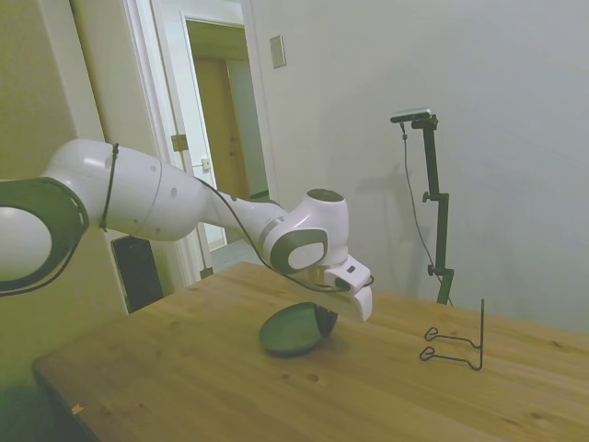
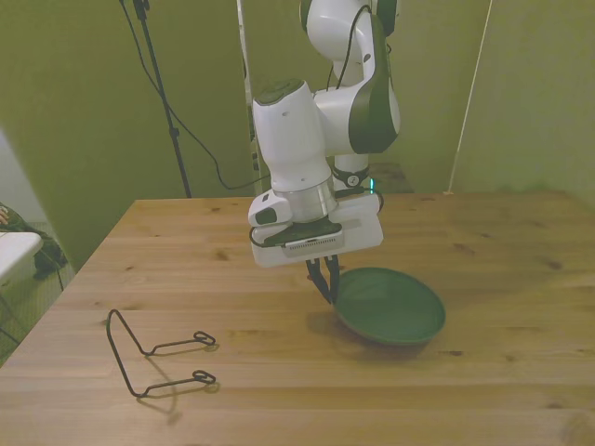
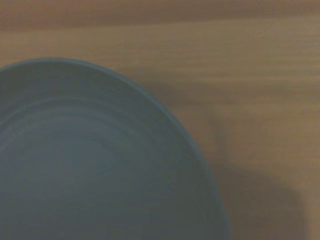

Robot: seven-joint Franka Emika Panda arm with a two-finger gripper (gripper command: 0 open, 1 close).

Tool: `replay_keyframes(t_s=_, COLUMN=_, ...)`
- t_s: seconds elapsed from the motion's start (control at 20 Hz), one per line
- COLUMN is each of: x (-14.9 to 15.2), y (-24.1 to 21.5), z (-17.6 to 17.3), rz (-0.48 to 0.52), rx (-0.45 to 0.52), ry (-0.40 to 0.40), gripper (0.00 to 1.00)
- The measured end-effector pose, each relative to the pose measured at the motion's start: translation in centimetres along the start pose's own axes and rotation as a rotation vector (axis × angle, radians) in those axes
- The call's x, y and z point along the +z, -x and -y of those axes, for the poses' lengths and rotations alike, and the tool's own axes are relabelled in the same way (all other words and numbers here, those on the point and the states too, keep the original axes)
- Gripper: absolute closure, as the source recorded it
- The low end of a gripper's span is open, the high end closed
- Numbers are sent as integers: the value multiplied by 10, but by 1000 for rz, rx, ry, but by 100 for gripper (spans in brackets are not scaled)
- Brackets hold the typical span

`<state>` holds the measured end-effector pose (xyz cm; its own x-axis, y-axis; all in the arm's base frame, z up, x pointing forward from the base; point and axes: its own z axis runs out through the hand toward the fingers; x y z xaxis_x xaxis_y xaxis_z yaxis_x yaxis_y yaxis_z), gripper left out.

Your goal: Unload the plate

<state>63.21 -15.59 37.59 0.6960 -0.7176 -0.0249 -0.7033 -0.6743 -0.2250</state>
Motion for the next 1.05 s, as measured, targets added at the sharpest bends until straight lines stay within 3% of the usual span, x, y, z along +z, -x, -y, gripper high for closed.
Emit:
replay_keyframes(t_s=0.6, x=-12, y=3, z=-16, rz=-19, rx=5, ry=1, gripper=0)
replay_keyframes(t_s=0.85, x=-85, y=-1, z=-7, rz=-91, rx=-6, ry=-51, gripper=0)
replay_keyframes(t_s=1.05, x=-152, y=25, z=4, rz=-96, rx=-23, ry=-86, gripper=0)
